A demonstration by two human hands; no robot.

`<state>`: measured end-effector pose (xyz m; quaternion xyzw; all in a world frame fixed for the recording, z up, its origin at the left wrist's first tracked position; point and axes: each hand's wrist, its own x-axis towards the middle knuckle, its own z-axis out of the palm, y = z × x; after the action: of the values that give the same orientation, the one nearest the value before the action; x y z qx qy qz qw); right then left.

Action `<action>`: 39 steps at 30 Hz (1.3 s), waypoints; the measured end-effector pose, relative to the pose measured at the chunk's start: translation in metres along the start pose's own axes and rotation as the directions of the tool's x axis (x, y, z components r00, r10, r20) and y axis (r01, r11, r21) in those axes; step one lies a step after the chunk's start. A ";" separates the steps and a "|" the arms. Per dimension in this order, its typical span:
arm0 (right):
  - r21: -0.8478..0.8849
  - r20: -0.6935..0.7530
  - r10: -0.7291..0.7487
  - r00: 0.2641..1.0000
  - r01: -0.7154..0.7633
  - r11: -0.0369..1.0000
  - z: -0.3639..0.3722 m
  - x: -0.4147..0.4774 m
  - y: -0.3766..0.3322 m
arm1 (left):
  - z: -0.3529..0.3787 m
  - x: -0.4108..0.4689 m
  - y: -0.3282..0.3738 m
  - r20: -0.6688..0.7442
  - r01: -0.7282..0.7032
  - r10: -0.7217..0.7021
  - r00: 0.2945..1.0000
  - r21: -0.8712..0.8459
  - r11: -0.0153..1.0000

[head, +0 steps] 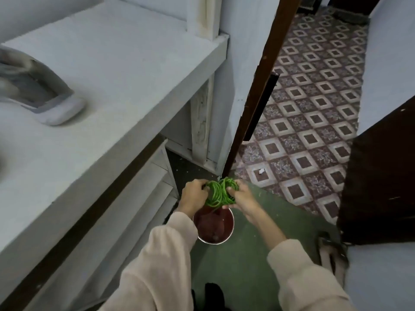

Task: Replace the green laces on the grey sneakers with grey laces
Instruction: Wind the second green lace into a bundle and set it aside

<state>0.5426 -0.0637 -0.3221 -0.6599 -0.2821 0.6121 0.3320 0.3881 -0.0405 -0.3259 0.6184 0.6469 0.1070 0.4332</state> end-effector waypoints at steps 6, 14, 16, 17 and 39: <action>-0.058 -0.049 0.057 0.997 -0.060 0.996 -0.008 0.106 0.122 | 0.102 0.074 -0.091 -0.023 0.049 -0.049 0.999 -0.003 0.999; -0.200 -0.091 0.137 0.986 -0.153 0.968 -0.041 0.170 0.243 | 0.192 0.115 -0.211 0.192 0.273 -0.249 0.949 -0.112 0.955; -0.166 -0.107 0.178 0.978 -0.194 0.967 -0.046 0.155 0.246 | 0.196 0.102 -0.228 0.224 0.296 -0.265 0.938 -0.118 0.948; -0.148 -0.109 0.203 0.973 -0.218 0.965 -0.048 0.148 0.247 | 0.195 0.094 -0.232 0.233 0.302 -0.268 0.935 -0.122 0.946; -0.071 0.333 -0.411 0.849 0.457 0.886 0.209 -0.146 -0.225 | -0.279 -0.211 0.022 -0.786 -0.415 0.025 0.617 -0.299 0.859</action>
<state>0.3290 -0.0187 -0.0616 -0.4977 -0.5171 0.5937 0.3640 0.1808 -0.1137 -0.0528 0.4732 0.6401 0.5574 0.2359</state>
